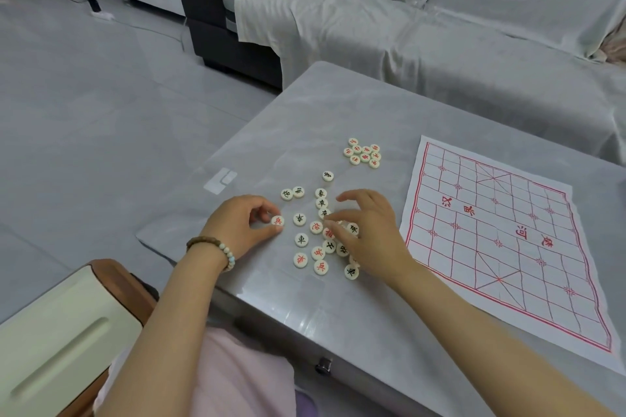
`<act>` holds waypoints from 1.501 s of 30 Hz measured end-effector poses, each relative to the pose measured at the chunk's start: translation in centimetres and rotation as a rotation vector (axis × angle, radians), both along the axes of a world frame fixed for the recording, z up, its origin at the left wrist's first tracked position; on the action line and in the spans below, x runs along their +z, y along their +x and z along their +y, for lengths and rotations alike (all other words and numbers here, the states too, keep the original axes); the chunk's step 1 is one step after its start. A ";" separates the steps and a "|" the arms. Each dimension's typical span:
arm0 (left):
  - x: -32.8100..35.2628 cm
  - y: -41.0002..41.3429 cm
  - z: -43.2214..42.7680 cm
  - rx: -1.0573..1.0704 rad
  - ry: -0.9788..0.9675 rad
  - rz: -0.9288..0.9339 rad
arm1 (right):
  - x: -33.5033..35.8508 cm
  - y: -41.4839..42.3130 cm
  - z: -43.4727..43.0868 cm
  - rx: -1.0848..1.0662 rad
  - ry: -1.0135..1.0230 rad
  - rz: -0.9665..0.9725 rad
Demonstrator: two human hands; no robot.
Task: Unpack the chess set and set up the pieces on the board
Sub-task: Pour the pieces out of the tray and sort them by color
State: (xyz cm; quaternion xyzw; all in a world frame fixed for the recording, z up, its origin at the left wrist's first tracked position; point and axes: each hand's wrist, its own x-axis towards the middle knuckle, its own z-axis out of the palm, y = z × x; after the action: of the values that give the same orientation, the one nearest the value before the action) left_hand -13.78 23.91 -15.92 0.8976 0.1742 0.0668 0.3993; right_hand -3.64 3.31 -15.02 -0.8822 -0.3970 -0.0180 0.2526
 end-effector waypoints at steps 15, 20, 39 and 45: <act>1.2 3.7 -0.6 0.071 -0.106 -0.189 | 0.7 2.6 1.7 -0.159 0.109 0.037; 2.2 10.9 -0.3 0.054 -0.092 -0.168 | 0.7 7.8 -0.2 -0.311 0.084 0.022; -0.1 8.7 -3.2 -0.481 0.374 0.054 | 0.0 3.7 -3.5 0.052 -0.049 0.206; -0.2 4.2 -2.6 -0.526 0.477 0.126 | -0.1 0.1 -5.3 0.133 -0.156 0.262</act>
State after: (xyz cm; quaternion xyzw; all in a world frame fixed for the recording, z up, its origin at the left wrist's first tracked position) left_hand -9.63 21.34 -16.12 0.9820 -0.0591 -0.0549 0.1706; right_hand -3.52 -1.94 -15.09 -0.8656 -0.4184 0.1449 0.2337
